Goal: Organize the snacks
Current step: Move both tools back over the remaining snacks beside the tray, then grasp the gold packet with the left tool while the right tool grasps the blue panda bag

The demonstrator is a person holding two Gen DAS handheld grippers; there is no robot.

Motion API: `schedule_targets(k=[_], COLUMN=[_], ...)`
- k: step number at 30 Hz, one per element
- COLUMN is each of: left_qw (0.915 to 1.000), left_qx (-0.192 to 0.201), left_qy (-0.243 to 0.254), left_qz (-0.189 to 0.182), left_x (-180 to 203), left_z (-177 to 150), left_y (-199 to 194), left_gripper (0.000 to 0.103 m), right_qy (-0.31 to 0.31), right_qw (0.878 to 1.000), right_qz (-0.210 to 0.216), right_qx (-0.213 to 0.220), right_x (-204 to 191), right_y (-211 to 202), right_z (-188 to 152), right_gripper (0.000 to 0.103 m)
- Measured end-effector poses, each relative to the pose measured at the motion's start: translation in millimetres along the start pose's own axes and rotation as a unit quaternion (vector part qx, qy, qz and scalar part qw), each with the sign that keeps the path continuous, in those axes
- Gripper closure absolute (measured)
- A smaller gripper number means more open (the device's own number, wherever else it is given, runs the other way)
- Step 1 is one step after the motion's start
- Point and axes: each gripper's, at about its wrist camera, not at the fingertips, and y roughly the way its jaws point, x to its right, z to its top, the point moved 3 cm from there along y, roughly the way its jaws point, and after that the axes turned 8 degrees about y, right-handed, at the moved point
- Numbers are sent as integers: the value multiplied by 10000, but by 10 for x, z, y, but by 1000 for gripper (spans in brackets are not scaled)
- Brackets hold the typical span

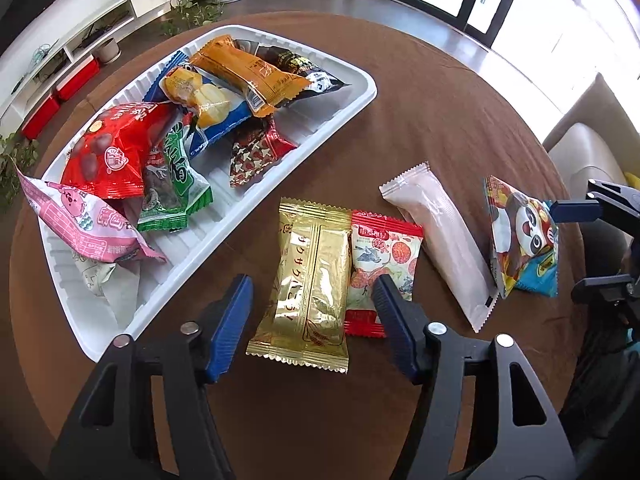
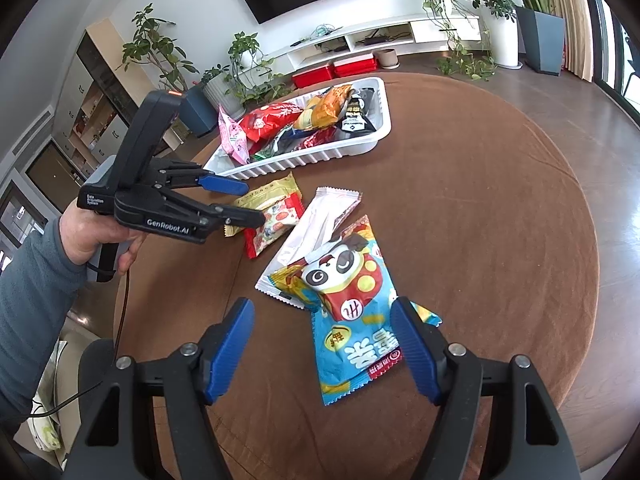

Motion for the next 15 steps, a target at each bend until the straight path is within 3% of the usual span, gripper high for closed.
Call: schedule_targets(k=[5, 15], left_qw=[9999, 9995], left_qx=[-152, -266], left_qy=[47, -172], left_qz=[17, 24], left_x=[37, 13], left_z=[64, 149], left_y=[43, 244], left_gripper=[54, 54], right_qy=[-54, -557], right_qw=[9999, 9972], right_qz=[-110, -462], right_qx=[-73, -198], right_x=[13, -21], right_y=[19, 40], right_z=[3, 26], right_gripper=[30, 30])
